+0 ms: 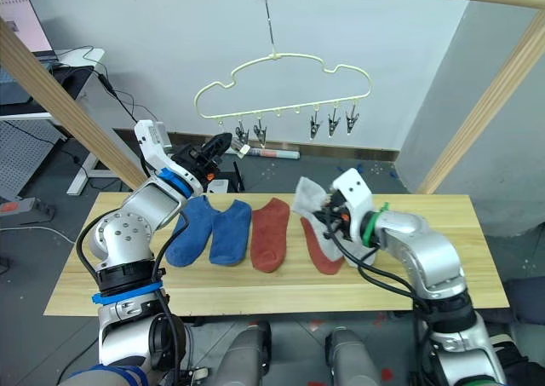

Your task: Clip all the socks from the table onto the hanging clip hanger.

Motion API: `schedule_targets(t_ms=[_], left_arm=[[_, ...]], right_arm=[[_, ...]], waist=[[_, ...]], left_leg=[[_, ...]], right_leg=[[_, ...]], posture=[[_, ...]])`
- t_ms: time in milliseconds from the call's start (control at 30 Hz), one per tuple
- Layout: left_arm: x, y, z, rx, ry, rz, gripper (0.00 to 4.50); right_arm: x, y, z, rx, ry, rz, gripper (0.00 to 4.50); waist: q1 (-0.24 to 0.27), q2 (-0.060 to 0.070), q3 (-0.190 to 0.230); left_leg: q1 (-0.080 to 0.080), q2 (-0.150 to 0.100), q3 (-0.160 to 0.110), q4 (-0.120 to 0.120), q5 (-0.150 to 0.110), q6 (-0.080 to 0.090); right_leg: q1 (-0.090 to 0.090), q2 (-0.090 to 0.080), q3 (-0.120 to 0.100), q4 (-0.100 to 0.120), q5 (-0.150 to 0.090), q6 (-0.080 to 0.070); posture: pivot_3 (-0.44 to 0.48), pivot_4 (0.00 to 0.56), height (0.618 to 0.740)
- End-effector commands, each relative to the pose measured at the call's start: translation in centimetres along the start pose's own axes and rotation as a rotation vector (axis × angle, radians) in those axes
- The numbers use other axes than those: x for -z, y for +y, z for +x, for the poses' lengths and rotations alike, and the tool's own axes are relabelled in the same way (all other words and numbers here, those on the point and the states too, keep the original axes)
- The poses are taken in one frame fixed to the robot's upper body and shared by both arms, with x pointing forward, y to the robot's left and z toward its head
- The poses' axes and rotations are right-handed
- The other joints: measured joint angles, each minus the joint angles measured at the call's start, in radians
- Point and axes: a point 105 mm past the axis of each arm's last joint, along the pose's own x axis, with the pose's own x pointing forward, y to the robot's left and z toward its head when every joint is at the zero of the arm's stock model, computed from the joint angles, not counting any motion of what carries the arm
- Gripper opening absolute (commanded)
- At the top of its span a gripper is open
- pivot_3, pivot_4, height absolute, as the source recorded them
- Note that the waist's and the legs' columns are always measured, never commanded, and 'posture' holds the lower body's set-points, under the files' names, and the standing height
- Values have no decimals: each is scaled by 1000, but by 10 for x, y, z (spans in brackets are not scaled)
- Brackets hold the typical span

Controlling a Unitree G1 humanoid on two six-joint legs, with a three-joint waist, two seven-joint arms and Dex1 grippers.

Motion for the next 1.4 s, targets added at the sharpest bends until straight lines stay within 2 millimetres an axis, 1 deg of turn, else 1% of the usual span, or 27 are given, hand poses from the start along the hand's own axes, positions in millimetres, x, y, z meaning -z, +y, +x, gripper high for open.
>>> schedule_targets(t_ms=[33,100,167,500,867,1000,1067,1100,1133,1233,1300,1400], left_arm=[[-4,-8,-1,27,0,-50,88],[-1,-13,-2,48,19,-60,88],[2,-17,-2,62,33,-60,88],[5,-16,-6,53,42,-53,88],[6,-18,-8,61,43,-45,88],[6,-17,-10,52,43,2,88],[5,-18,-10,63,38,-3,823],[5,-19,-10,69,36,-8,1061],[5,-19,-11,73,36,-8,1441],[4,-21,-11,77,37,-2,2271],[4,-22,-11,80,38,2,2920],[3,-21,-14,72,44,35,3726]], right_arm=[[-13,8,14,-15,-37,-6,67],[-23,16,26,-45,-64,-3,67],[-28,18,32,-59,-75,-3,67],[-53,26,47,-114,-136,-17,67],[-64,28,56,-134,-159,-24,67],[-65,27,56,-133,-163,-26,67],[-65,27,56,-133,-164,-25,0],[-65,27,56,-133,-165,-23,0],[-65,27,56,-133,-165,-20,0],[-64,29,57,-137,-166,-11,0],[-64,31,58,-141,-166,-3,0],[-65,38,61,-159,-179,37,0]], waist=[[1,0,0],[1,0,0],[1,0,0],[4,0,0],[5,0,0],[5,0,0],[6,0,0],[6,0,0],[6,0,0],[6,0,0],[6,0,0],[5,0,0]], left_leg=[[0,0,0,0,0,0],[0,0,0,0,0,0],[-1,0,-1,0,0,0],[-2,0,-2,0,0,0],[-2,0,-2,-1,0,-1],[-2,0,-2,-1,0,-1],[-2,0,-2,-1,-1,-1],[-3,0,-2,-1,-1,-1],[-3,0,-2,-1,-1,-1],[-3,0,-3,-1,-1,-1],[-3,0,-3,-1,-1,-1],[-3,0,-3,-1,-1,-1]], right_leg=[[0,0,0,0,0,0],[0,0,0,0,0,0],[-1,0,-1,0,0,0],[-1,0,-2,0,0,-1],[-1,0,-2,0,1,-1],[-1,0,-2,0,1,-1],[-2,0,-2,0,1,-1],[-2,0,-2,0,1,-1],[-2,0,-2,0,1,-1],[-2,0,-3,0,1,-1],[-2,0,-3,0,1,-1],[-2,0,-3,0,1,-1]], posture=[[65,259,740],[65,259,740],[65,259,740],[83,254,740],[89,258,740],[99,262,740],[99,262,740],[99,262,740],[99,262,740],[99,262,740],[99,262,740],[99,262,740]])
